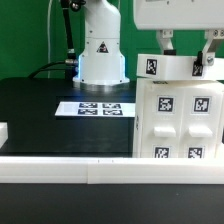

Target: Assemble cabinet

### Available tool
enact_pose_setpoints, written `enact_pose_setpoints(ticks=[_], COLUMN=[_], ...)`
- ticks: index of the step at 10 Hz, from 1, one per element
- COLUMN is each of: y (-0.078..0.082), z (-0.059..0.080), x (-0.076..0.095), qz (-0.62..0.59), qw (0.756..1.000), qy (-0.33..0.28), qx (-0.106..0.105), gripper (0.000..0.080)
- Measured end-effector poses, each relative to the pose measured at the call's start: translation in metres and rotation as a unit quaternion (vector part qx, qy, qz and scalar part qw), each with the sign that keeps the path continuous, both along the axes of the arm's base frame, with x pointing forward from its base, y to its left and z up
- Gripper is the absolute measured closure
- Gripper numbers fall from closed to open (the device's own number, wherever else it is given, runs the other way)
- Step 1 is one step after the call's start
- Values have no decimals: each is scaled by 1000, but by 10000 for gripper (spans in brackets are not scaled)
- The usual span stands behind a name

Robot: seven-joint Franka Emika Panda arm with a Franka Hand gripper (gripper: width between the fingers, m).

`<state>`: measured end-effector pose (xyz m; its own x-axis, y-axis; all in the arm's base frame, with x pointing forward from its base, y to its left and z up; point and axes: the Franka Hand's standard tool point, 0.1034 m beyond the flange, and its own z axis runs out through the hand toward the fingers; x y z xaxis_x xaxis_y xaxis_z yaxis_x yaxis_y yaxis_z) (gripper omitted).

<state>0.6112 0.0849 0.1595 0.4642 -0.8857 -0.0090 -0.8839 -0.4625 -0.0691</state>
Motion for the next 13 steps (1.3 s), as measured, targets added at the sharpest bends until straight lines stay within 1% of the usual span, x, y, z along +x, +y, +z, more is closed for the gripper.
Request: enact_pose_setpoints(ticks=[3, 8, 9, 10, 11, 13], y=[3, 7, 8, 8, 9, 10], z=[0, -1, 0, 4, 9, 21], x=[0, 0, 0, 0, 1, 3], qz=[-113, -219, -214, -208, -206, -198], qw=[993, 975, 976, 978, 978, 979], qy=[6, 13, 13, 11, 9, 1], qx=[14, 32, 32, 34, 40, 47], gripper=[240, 240, 158, 50, 15, 3])
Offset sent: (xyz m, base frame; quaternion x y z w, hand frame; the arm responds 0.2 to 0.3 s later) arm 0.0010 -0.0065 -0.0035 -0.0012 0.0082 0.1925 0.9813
